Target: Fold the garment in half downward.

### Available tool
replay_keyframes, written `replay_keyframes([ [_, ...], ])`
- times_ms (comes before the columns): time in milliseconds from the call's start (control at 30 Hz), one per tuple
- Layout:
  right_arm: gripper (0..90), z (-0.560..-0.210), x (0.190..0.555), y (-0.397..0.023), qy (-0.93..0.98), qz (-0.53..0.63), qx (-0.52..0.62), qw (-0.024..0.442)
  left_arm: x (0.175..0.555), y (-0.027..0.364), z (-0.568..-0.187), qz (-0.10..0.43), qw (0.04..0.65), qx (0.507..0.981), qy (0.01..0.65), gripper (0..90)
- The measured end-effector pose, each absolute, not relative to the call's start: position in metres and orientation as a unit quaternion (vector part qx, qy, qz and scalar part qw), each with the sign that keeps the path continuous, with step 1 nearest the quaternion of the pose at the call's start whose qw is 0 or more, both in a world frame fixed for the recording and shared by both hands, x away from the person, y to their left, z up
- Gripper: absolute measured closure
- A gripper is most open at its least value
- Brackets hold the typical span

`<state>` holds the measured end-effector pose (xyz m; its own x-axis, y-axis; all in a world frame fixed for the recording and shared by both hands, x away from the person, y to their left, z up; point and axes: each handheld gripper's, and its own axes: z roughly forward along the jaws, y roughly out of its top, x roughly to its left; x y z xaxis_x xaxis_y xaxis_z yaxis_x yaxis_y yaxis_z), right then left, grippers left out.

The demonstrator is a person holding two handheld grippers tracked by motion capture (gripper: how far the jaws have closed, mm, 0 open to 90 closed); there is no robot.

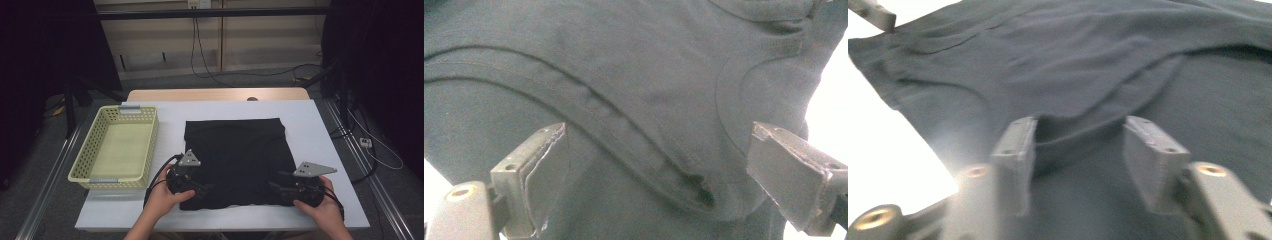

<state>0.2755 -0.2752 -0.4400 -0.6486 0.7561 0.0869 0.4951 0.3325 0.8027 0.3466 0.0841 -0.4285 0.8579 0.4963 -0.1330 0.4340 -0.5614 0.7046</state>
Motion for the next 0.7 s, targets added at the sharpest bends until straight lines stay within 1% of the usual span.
replay_keyframes([
  [67,54.1,-0.441,0.275,-0.270,0.807,0.427,0.379,0.150,0.346,0.083,-0.429,0.034,0.391,0.881,0.264,11.4],
  [267,69.7,-0.437,0.275,-0.255,0.817,0.436,0.350,0.141,0.344,0.081,-0.429,0.030,0.399,0.878,0.261,11.6],
  [333,75.6,-0.438,0.275,-0.251,0.820,0.437,0.342,0.141,0.344,0.079,-0.429,0.039,0.393,0.880,0.264,11.6],
  [367,77.3,-0.438,0.275,-0.249,0.823,0.435,0.338,0.138,0.344,0.079,-0.428,0.031,0.394,0.881,0.259,11.9],
  [433,78.3,-0.440,0.277,-0.247,0.828,0.424,0.337,0.142,0.343,0.078,-0.427,0.039,0.395,0.882,0.253,16.5],
  [500,79.0,-0.443,0.278,-0.249,0.831,0.407,0.351,0.146,0.342,0.078,-0.427,0.045,0.391,0.884,0.253,17.4],
  [533,79.0,-0.445,0.278,-0.253,0.831,0.399,0.358,0.152,0.341,0.078,-0.427,0.043,0.390,0.884,0.254,19.4],
  [600,78.9,-0.449,0.276,-0.260,0.828,0.395,0.371,0.147,0.340,0.077,-0.430,0.034,0.383,0.888,0.250,26.3],
  [667,76.2,-0.453,0.273,-0.265,0.829,0.389,0.377,0.140,0.339,0.075,-0.432,0.030,0.375,0.892,0.253,29.8],
  [700,74.4,-0.455,0.273,-0.268,0.828,0.385,0.383,0.141,0.338,0.075,-0.433,0.029,0.369,0.894,0.253,33.2],
])
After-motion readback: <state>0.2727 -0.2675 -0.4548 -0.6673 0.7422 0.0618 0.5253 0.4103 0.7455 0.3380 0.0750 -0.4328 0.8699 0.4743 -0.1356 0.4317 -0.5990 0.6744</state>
